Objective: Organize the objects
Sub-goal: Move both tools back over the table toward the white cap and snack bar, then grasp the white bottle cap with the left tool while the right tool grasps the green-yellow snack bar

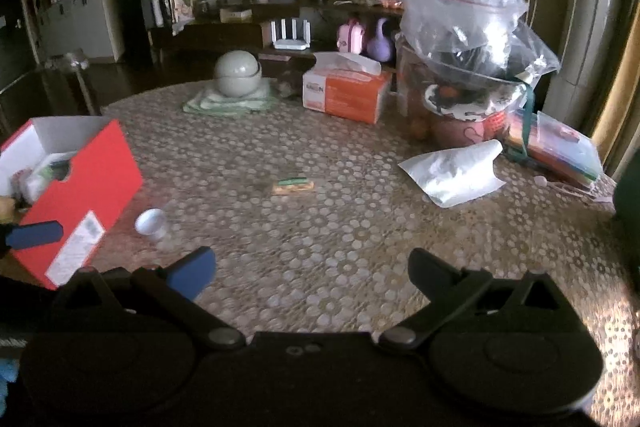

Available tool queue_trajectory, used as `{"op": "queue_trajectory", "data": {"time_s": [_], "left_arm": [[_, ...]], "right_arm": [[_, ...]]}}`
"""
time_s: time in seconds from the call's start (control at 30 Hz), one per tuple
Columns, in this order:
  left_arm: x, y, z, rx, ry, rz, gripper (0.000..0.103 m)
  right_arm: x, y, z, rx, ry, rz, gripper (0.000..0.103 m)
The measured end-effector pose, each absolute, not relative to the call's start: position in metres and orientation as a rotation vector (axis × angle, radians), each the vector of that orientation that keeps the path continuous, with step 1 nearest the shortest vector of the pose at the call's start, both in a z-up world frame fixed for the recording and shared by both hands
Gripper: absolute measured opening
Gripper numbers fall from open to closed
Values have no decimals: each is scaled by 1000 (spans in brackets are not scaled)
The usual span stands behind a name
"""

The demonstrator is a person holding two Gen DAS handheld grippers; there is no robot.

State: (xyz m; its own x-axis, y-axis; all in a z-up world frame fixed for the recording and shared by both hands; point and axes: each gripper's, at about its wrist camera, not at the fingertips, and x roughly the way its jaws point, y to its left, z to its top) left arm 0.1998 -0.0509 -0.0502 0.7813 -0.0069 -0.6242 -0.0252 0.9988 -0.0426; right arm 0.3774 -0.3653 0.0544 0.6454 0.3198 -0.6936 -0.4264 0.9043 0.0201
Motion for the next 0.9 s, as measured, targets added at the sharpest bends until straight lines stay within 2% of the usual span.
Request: {"op": "queue_trajectory", "data": {"time_s": [0.43,0.9], "left_arm": [[266,-55,-108,-131,693,321,103],[293,-44,-130,-133,715,353,101]], "right_arm": [[459,-334,12,-208,823,472,102],[517,-291,-37,-236,862,451,97]]}}
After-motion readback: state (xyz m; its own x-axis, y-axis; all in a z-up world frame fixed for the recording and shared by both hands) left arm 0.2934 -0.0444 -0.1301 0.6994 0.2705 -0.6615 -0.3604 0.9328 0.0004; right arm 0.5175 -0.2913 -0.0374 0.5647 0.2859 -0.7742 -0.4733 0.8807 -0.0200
